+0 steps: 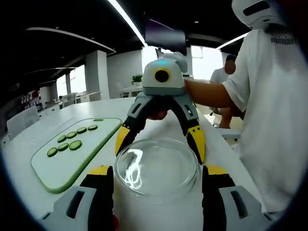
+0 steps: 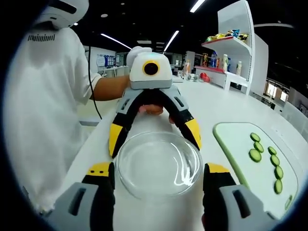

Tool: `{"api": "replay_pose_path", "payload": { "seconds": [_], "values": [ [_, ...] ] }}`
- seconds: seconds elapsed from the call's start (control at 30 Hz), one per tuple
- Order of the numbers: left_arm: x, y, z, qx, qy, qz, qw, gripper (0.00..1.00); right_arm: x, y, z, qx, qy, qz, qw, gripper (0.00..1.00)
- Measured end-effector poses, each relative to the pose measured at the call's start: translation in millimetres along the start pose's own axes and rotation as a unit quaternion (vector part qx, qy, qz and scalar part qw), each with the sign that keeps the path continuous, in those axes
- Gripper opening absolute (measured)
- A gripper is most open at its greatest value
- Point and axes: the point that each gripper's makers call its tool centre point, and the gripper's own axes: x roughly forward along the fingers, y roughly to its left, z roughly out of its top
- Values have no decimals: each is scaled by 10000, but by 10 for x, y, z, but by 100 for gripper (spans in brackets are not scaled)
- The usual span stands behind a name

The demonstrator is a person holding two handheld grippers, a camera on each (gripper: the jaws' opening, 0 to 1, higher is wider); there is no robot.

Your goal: Open the petri dish lid, add cucumber slices into the petri dish, and close the lid

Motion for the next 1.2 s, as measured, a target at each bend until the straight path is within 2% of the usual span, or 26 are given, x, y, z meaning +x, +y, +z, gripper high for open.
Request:
{"api": "replay_pose_path", "payload": {
  "seconds": [0.63,1.2],
  "values": [
    [27,24,-6,-101,-7,-66,9999,70,21,-12,5,-5,17,42,10000,70],
    [37,23,-6,-101,57,-80,9999,69,21,-15,4,3,14,38,10000,70]
  ]
}}
